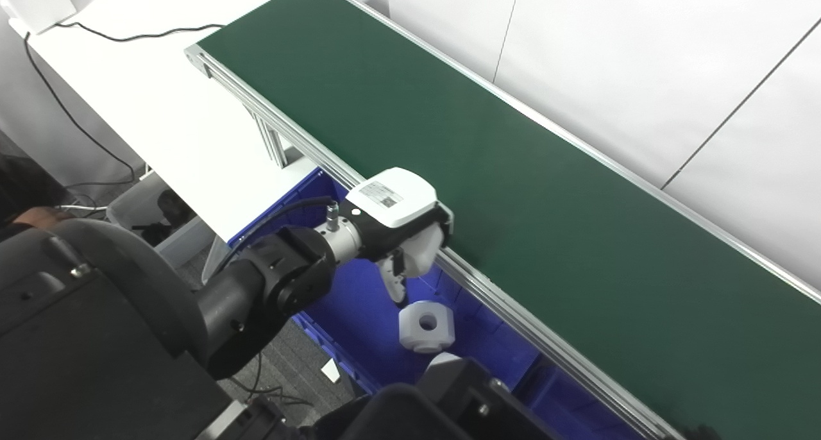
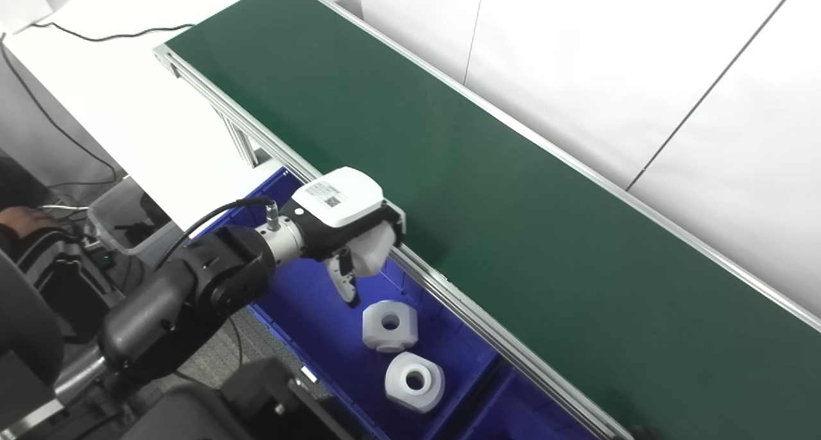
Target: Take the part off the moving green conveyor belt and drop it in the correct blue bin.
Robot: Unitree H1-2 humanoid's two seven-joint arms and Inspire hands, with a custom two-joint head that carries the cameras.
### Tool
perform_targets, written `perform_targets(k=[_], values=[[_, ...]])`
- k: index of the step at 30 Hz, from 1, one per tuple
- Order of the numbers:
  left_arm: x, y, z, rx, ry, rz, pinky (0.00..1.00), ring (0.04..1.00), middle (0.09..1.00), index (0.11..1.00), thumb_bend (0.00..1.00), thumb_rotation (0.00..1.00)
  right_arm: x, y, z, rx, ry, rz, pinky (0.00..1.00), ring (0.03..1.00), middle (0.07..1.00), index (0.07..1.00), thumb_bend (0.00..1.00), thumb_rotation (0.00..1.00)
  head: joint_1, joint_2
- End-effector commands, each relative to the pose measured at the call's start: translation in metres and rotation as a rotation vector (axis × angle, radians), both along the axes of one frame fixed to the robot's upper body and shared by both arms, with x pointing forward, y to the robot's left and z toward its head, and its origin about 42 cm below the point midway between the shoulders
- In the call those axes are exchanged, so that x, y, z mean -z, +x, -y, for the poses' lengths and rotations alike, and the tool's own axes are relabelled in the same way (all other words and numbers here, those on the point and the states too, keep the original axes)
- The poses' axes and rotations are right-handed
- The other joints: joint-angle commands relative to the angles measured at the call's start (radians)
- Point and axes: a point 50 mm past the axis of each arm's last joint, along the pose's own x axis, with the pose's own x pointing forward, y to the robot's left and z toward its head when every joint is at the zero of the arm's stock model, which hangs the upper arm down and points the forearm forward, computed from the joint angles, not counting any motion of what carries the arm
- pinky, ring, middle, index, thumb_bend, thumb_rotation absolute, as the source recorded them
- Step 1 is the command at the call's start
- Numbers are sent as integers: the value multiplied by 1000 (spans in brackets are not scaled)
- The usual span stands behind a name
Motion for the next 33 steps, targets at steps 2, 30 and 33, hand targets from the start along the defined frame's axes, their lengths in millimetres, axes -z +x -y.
perform_targets(k=[2,30,33], values=[[4,-5,-13,-43,25,-23,226,301,423,505,519,0,-6,1,-1,-5,19,30,801,844,887,892,903,868,-2,-5],[68,2,-45,-97,100,-168,498,614,693,671,833,336,-7,11,-18,-23,35,64,771,821,860,862,888,836,-71,-27],[62,2,-42,-70,121,-163,778,824,844,837,988,602,-7,10,-16,-18,34,65,769,819,860,863,881,833,-74,-26]])
